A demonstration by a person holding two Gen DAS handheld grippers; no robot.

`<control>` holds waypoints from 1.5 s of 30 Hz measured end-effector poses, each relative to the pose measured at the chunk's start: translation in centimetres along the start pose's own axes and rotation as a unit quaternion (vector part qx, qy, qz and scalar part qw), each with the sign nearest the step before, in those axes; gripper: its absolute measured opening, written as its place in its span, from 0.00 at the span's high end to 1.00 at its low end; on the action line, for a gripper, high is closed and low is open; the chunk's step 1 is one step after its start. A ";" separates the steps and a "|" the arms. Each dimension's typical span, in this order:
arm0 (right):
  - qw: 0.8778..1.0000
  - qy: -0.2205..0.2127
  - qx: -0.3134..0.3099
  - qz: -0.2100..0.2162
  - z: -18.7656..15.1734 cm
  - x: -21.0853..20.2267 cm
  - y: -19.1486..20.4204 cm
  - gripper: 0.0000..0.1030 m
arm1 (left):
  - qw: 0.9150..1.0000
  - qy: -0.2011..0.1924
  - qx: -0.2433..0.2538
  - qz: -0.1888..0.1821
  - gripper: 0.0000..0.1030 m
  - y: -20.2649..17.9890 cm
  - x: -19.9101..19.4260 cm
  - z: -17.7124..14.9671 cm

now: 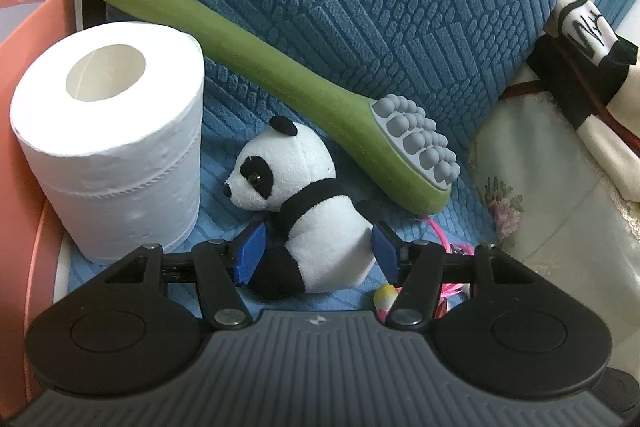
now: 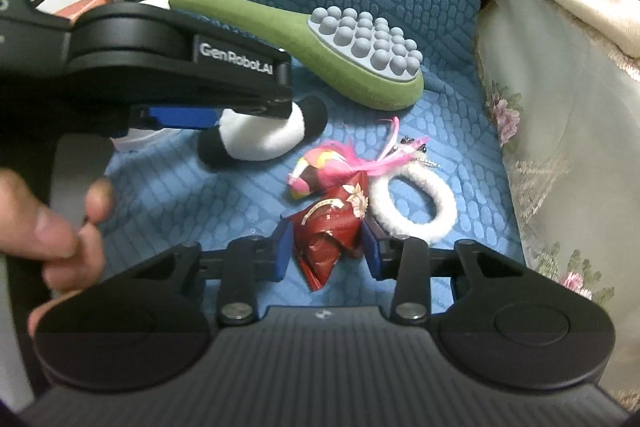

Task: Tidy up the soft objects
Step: 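Lower the left gripper to the panda plush while the right gripper approaches the red foil candy, then close the left gripper on the panda plush while the right gripper grasps the red foil candy, then lift the panda plush with the left gripper while the right gripper lifts the candy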

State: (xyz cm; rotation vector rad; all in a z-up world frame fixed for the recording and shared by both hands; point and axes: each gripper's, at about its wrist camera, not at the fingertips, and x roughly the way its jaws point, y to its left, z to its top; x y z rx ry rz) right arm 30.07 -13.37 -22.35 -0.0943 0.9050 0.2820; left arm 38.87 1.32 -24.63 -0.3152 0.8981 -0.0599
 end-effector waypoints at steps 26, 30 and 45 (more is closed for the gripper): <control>0.997 0.003 0.072 0.017 0.6 -2.4 -1.8 0.62 | 0.998 0.012 0.063 -0.006 0.50 -0.9 -1.5 -1.7; 0.997 0.003 0.078 0.019 0.5 -2.7 -1.7 0.62 | 0.998 0.018 0.062 -0.012 0.51 -0.6 -2.8 -2.5; 0.993 0.008 0.116 0.031 -1.8 -5.8 -1.7 0.62 | 0.996 0.038 0.077 -0.018 0.54 -0.5 -8.1 -6.0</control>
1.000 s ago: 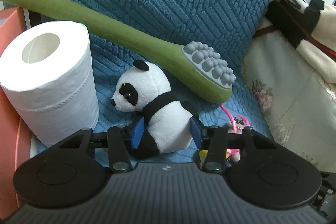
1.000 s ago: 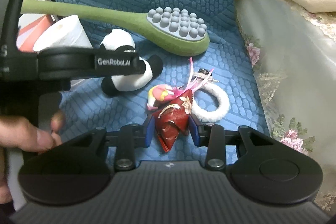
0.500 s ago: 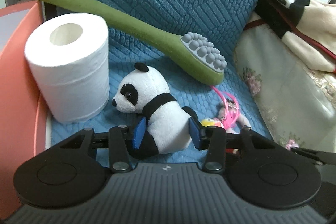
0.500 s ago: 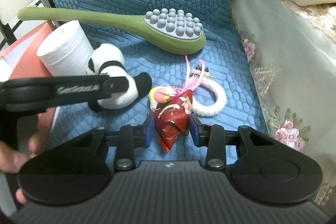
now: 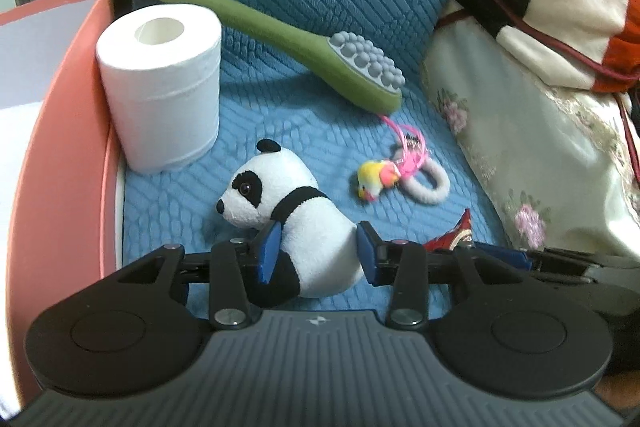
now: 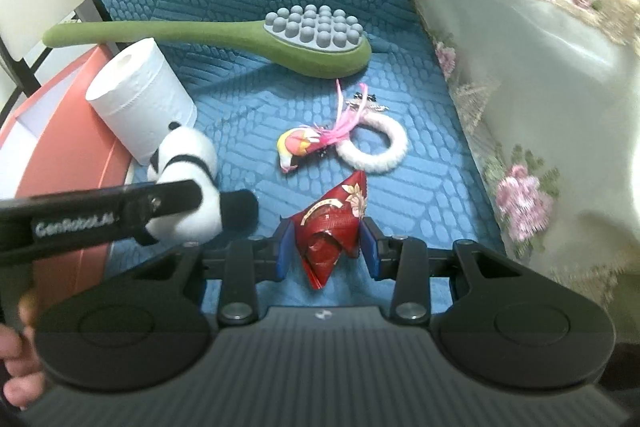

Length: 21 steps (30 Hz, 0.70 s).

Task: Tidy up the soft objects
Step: 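Lift the panda plush with the left gripper while the right gripper lifts the candy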

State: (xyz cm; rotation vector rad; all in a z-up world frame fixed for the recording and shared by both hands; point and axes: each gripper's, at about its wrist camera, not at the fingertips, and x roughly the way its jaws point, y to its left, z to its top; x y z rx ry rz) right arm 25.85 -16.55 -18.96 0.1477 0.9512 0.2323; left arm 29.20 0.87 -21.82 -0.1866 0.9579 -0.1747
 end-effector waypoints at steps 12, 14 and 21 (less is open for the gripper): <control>1.000 0.007 0.023 -0.001 -0.2 0.0 -0.4 0.62 | 0.999 0.001 -0.052 -0.003 0.35 0.8 -3.1 -3.3; 1.000 0.009 0.029 0.001 -0.1 0.1 -0.6 0.62 | 0.998 0.001 -0.068 -0.010 0.29 1.0 -2.8 -3.1; 0.999 0.013 0.036 0.002 -0.1 0.3 -0.6 0.62 | 0.993 -0.029 -0.115 -0.001 0.30 1.2 -1.7 -3.0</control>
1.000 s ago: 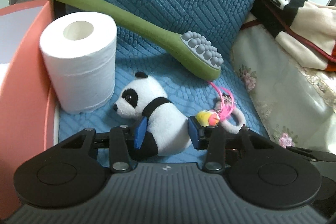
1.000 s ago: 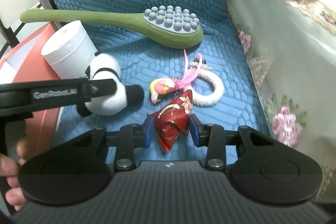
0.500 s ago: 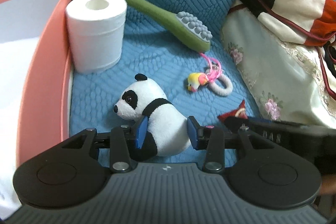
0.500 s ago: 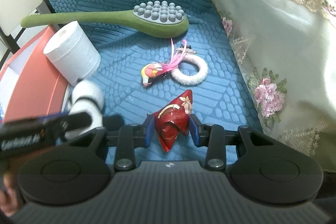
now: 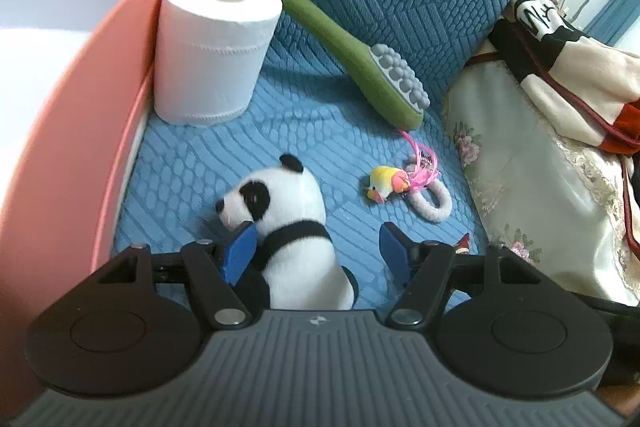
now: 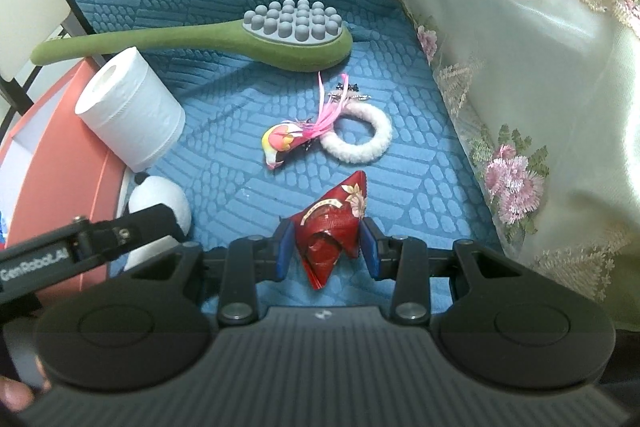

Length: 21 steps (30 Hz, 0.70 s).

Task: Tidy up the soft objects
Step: 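Lift the panda plush with the left gripper while the right gripper lifts the candy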

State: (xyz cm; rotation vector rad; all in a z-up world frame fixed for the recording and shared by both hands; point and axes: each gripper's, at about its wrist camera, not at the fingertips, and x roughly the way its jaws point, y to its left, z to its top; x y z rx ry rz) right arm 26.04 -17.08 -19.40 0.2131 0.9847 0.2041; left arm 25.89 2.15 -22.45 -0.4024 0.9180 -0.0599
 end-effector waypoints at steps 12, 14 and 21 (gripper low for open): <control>1.000 0.001 0.003 0.007 0.2 -0.1 0.0 0.62 | 0.998 0.014 0.018 0.058 0.50 -0.7 2.2 -1.2; 1.000 0.001 0.003 0.009 0.2 -0.1 0.1 0.64 | 0.998 0.016 0.012 0.054 0.51 -0.3 2.3 -1.3; 1.000 -0.007 0.004 0.021 -0.2 -0.7 0.3 0.65 | 0.999 0.019 0.018 0.047 0.52 -0.3 1.7 -1.1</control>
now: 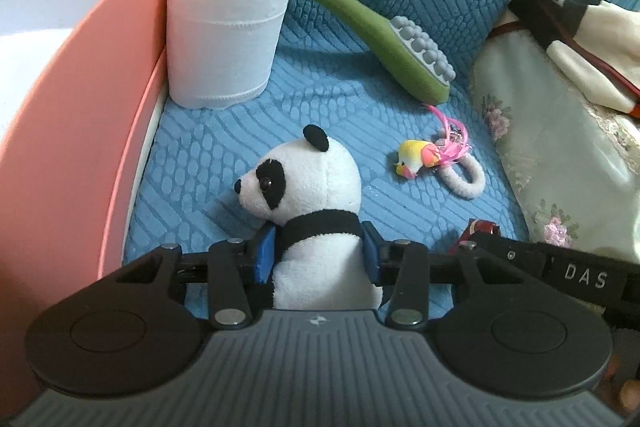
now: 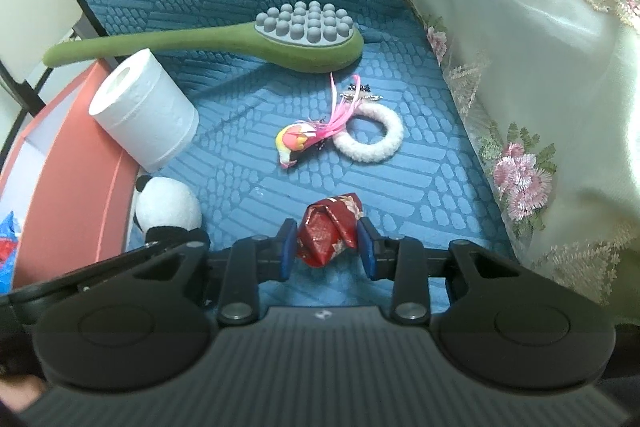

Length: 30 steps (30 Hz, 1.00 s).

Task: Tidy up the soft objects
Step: 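Lift the panda plush with the left gripper while the right gripper lifts the candy, then carry the panda with the left gripper while the right gripper carries the candy to the pink box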

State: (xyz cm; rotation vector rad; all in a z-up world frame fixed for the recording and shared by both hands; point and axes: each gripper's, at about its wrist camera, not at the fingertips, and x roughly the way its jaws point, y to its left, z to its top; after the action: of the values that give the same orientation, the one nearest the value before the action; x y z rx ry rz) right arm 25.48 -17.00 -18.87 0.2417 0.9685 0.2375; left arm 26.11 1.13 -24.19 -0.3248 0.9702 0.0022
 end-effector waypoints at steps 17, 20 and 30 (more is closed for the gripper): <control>1.000 0.000 -0.027 0.005 -1.5 -3.6 2.0 0.65 | 0.998 0.005 0.053 -0.013 0.52 -0.1 -5.2 -0.1; 1.000 -0.002 -0.031 -0.003 -1.1 -4.9 2.3 0.65 | 0.999 0.004 0.044 -0.011 0.52 0.3 -7.0 0.2; 0.999 -0.018 -0.042 0.019 0.7 -9.1 5.1 0.65 | 1.000 0.011 0.024 -0.014 0.52 0.6 -12.6 2.3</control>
State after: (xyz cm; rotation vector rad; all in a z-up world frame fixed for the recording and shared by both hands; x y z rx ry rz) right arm 20.67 -14.99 -9.78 0.1878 0.9168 0.3071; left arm 20.73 4.15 -12.98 -0.2956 0.9860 -0.0504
